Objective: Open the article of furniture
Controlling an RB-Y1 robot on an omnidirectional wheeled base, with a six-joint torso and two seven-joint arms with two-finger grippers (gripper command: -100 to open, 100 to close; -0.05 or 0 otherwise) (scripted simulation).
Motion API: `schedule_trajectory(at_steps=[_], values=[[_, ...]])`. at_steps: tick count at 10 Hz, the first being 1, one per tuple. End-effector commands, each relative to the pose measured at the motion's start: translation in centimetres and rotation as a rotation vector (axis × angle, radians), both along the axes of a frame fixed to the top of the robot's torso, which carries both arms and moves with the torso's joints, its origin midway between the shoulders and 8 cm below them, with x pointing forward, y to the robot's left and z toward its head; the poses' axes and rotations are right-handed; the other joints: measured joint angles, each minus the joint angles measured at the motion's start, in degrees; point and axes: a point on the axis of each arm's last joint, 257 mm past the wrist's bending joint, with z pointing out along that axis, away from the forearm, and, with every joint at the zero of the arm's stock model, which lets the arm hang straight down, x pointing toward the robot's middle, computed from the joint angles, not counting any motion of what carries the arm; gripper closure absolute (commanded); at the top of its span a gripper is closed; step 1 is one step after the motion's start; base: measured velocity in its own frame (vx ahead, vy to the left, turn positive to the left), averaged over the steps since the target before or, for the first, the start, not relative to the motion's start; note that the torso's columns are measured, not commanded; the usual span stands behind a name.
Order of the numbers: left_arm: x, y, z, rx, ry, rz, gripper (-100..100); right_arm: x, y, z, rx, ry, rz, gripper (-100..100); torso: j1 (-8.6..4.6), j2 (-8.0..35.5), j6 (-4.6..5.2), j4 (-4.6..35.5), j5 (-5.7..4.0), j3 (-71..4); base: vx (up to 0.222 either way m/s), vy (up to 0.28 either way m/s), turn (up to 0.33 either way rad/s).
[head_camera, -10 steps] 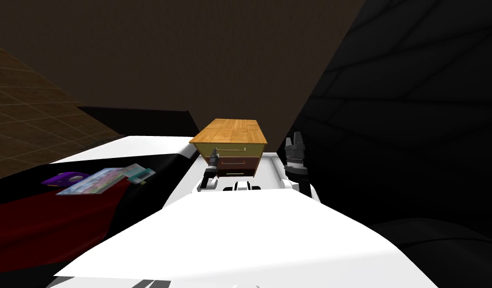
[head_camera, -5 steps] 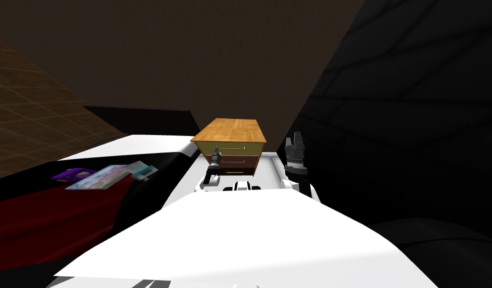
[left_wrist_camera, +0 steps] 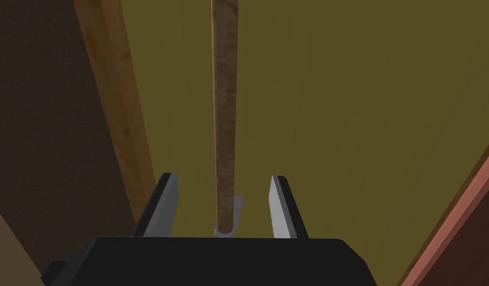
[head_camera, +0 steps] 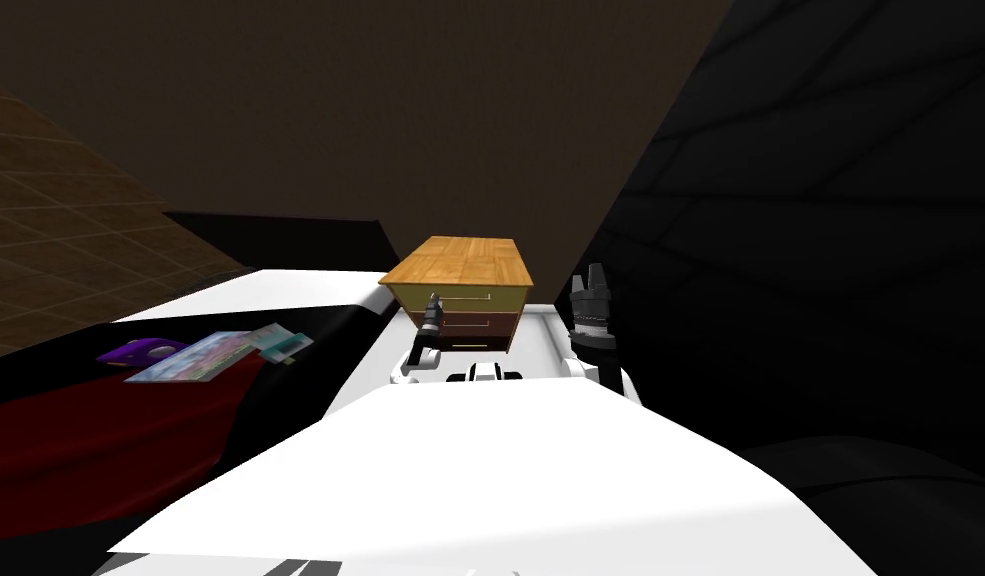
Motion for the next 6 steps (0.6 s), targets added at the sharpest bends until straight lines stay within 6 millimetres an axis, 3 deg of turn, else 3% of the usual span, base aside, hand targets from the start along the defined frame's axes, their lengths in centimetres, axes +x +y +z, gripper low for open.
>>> schedule_trajectory(at_steps=[1, 5, 6], values=[[0.07, -0.12, 0.36, 0.000, -0.004, -0.004, 100, 0.00, 0.00, 0.00, 0.000, 0.000, 0.000, 0, -0.05, -0.04, -0.01, 0.02, -0.04, -0.01, -0.089, 0.003, 0.016], [0.34, -0.35, 1.30, 0.001, -0.011, -0.013, 100, 0.01, 0.01, 0.01, 0.000, 0.000, 0.000, 0, -0.17, 0.33, -0.05, 0.19, -0.11, 0.18, -0.195, -0.007, 0.029], [0.10, -0.35, 0.51, 0.000, 0.006, -0.011, 100, 0.01, 0.01, 0.01, 0.000, 0.000, 0.000, 0, -0.13, 0.14, -0.03, 0.29, -0.16, 0.08, -0.089, 0.002, -0.001]])
